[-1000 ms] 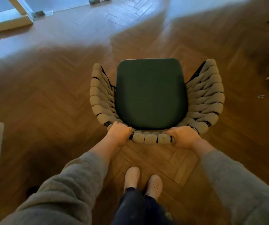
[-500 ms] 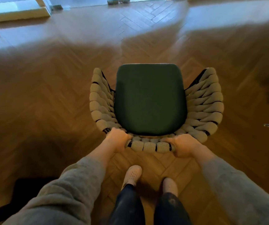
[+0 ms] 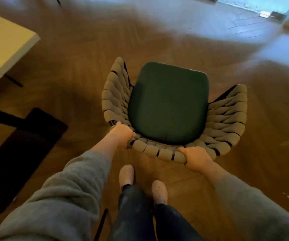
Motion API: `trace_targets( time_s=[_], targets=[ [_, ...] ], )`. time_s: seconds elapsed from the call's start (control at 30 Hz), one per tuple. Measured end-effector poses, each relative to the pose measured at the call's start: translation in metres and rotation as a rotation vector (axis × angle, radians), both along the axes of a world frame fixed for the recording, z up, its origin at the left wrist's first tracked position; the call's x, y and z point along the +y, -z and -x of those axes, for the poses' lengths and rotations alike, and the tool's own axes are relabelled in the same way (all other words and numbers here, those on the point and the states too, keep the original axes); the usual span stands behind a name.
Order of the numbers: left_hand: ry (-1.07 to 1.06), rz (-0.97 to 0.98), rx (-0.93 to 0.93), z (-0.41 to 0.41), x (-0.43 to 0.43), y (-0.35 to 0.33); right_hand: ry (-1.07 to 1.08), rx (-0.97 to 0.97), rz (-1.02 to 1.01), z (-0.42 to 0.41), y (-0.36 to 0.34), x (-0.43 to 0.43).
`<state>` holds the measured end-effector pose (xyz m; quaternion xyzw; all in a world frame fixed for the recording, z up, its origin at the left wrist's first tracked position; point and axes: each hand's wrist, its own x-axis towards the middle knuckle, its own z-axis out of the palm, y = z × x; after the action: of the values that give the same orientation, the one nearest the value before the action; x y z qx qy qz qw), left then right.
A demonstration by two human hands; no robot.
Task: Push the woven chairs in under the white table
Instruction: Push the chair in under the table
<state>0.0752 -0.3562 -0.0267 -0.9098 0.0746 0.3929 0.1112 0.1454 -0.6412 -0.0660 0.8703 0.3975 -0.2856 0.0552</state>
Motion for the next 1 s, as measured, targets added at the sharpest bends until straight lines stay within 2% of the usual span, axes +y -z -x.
trace_targets(
  time_s=[0.07,0.27,0.57,0.77,1.0],
  targets=[
    [-0.097,0.006,0.026,0.030,-0.021,0.002,-0.051,0.016,0.036,0.009,-0.001,-0.014],
    [-0.306,0.040,-0.053,0.118,-0.073,0.006,-0.243,-0.011,0.086,0.032,-0.004,-0.037],
    [-0.548,0.103,-0.047,0.197,-0.159,-0.002,-0.419,-0.086,0.120,0.058,-0.005,-0.076],
    [-0.707,0.125,-0.053,0.229,-0.202,0.001,-0.554,-0.070,0.081,0.060,0.005,-0.096],
    [-0.832,0.036,-0.006,0.236,-0.247,-0.004,-0.703,-0.053,-0.013,0.058,0.000,-0.113]
  ],
)
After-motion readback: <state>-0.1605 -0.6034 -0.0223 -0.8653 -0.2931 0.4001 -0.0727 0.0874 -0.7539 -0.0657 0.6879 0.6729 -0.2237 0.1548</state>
